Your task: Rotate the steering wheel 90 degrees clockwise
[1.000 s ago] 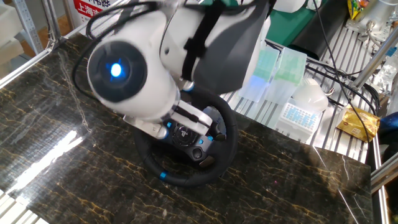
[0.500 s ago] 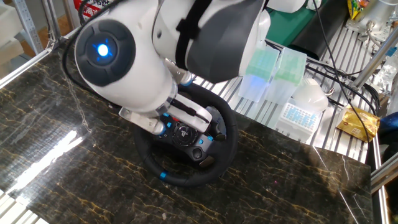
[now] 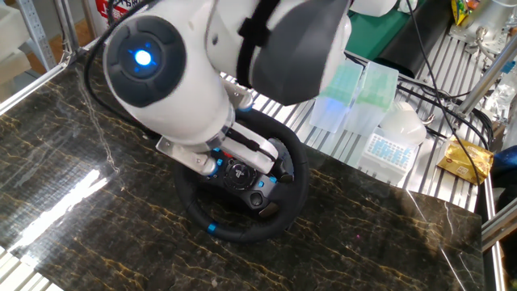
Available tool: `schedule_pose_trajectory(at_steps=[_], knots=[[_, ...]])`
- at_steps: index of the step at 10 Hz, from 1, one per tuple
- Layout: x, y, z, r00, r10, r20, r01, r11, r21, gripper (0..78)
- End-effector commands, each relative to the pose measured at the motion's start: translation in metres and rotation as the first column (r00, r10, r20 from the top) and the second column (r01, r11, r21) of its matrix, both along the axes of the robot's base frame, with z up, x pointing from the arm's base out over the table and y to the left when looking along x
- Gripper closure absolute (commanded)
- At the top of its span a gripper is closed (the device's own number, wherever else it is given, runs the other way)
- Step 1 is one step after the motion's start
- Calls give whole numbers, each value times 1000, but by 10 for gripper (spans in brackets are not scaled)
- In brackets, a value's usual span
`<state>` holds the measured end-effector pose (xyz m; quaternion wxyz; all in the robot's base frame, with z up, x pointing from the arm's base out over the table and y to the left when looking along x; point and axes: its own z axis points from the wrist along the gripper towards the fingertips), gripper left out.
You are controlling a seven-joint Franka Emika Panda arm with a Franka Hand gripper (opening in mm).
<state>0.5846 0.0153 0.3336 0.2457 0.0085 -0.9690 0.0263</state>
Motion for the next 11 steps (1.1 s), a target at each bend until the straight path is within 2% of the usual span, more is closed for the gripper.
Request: schedule_pose_trajectory(at_steps=[1, 3, 4, 5, 6, 7, 9, 11], knots=[[1, 0, 1, 999, 5, 39, -5, 1000, 5, 776], [1, 0, 1, 999, 12, 35, -13, 1000, 2, 776], [1, 0, 1, 999, 15, 37, -15, 1000, -10, 776], [1, 0, 1, 998, 20, 58, -19, 1000, -22, 776], [1, 0, 1, 993, 27, 117, -24, 999, -30, 776], [1, 0, 1, 986, 28, 163, -25, 999, -25, 776], [1, 0, 1, 980, 21, 199, -20, 1000, -7, 776], [0, 0, 5, 975, 4, 222, -14, 999, 41, 776]])
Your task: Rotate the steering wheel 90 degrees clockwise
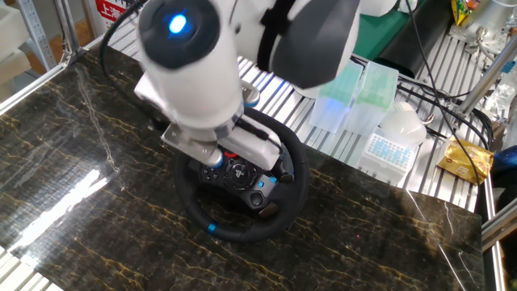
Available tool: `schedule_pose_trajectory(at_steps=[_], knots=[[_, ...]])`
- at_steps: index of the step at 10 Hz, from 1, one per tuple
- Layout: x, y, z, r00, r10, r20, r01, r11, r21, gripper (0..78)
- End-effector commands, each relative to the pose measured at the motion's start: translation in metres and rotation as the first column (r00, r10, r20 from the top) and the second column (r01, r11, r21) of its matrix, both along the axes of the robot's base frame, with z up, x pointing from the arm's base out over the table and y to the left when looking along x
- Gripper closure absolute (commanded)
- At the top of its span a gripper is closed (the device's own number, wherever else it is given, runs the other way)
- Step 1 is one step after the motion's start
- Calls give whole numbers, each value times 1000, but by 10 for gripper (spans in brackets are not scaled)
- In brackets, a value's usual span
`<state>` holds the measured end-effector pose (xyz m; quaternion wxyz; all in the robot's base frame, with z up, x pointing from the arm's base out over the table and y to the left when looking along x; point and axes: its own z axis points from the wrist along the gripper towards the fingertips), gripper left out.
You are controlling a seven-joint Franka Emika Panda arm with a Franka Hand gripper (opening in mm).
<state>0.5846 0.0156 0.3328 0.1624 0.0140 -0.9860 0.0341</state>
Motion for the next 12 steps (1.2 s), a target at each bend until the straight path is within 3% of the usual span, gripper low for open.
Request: schedule_pose_trajectory(at_steps=[1, 3, 4, 7, 12], knots=[[1, 0, 13, 998, -4, 62, 1, 999, 50, 776], [3, 8, 31, 998, -11, 66, 9, 1000, 27, 776], [2, 11, 36, 996, -20, 82, 18, 1000, 24, 776], [1, 13, 36, 994, -4, 108, 1, 1000, 22, 776], [1, 12, 36, 994, 0, 113, -3, 1000, 28, 776]])
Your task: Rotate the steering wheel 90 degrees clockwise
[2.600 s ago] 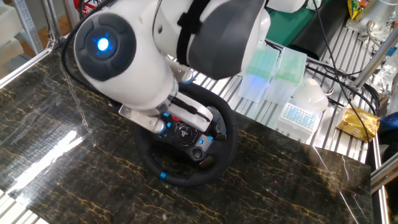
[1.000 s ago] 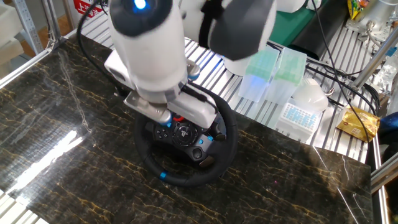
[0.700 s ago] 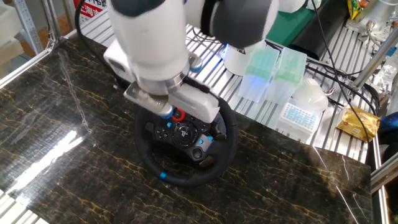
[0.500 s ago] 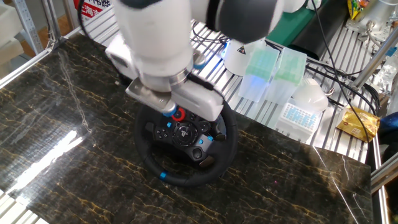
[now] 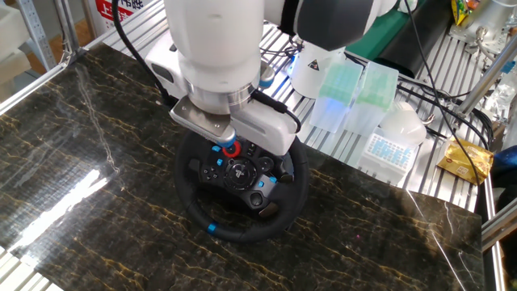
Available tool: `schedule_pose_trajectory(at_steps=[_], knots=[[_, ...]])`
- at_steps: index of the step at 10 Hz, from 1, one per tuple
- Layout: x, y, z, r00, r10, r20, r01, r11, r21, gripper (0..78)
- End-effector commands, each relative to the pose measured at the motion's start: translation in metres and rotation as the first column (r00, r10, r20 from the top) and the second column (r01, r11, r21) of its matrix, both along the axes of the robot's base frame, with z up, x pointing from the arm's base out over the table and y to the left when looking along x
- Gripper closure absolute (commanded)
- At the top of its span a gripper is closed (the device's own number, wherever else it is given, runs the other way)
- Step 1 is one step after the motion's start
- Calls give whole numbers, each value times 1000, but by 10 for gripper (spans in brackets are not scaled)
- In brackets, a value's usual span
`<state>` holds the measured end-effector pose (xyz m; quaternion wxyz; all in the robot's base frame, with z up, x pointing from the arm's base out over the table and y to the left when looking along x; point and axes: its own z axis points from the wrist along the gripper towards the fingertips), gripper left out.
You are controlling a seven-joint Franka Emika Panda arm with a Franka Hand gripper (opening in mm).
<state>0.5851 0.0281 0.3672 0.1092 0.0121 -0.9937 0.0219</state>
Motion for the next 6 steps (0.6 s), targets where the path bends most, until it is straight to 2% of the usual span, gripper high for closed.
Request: schedule_pose_trajectory(at_steps=[1, 4, 6], knots=[[1, -1, 1, 1000, 10, 6, -10, 1000, 6, 776], [2, -1, 1, 1000, 7, 8, -7, 1000, 12, 776], [1, -1, 1, 999, 7, 41, -7, 1000, 14, 776]])
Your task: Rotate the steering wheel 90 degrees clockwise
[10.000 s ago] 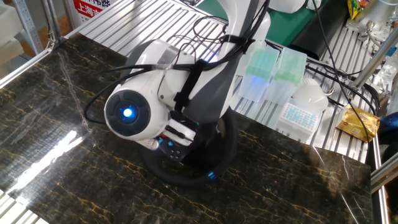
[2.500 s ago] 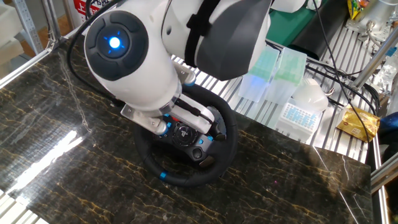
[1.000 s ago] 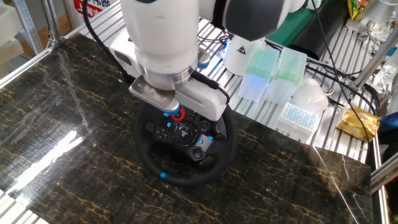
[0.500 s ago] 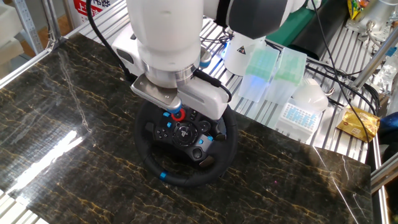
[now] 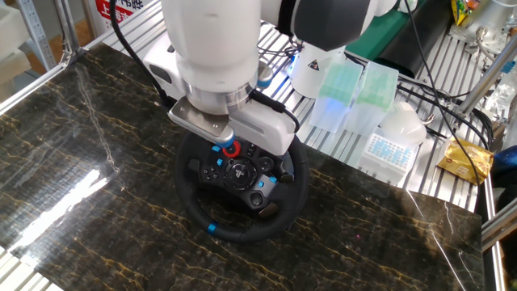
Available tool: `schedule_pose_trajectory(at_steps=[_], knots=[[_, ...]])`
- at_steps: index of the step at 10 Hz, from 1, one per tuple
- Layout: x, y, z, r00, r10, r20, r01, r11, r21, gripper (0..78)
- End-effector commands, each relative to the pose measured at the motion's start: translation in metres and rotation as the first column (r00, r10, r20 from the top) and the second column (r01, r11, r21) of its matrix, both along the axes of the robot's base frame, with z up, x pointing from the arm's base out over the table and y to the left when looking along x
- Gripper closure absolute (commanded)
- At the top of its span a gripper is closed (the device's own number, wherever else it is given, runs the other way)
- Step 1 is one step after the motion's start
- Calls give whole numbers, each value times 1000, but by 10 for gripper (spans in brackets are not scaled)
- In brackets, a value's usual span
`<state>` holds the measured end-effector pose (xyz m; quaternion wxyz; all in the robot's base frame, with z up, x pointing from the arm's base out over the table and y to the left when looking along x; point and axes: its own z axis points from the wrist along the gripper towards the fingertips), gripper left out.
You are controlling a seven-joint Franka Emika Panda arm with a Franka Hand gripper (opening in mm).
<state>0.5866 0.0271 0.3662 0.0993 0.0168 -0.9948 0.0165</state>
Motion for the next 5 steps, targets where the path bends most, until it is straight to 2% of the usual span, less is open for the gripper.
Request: schedule_pose_trajectory(at_steps=[1, 5], knots=[[0, -1, 3, 1000, -6, 28, 6, 1000, 2, 776], [0, -1, 5, 997, -12, 79, 11, 1000, 3, 776]])
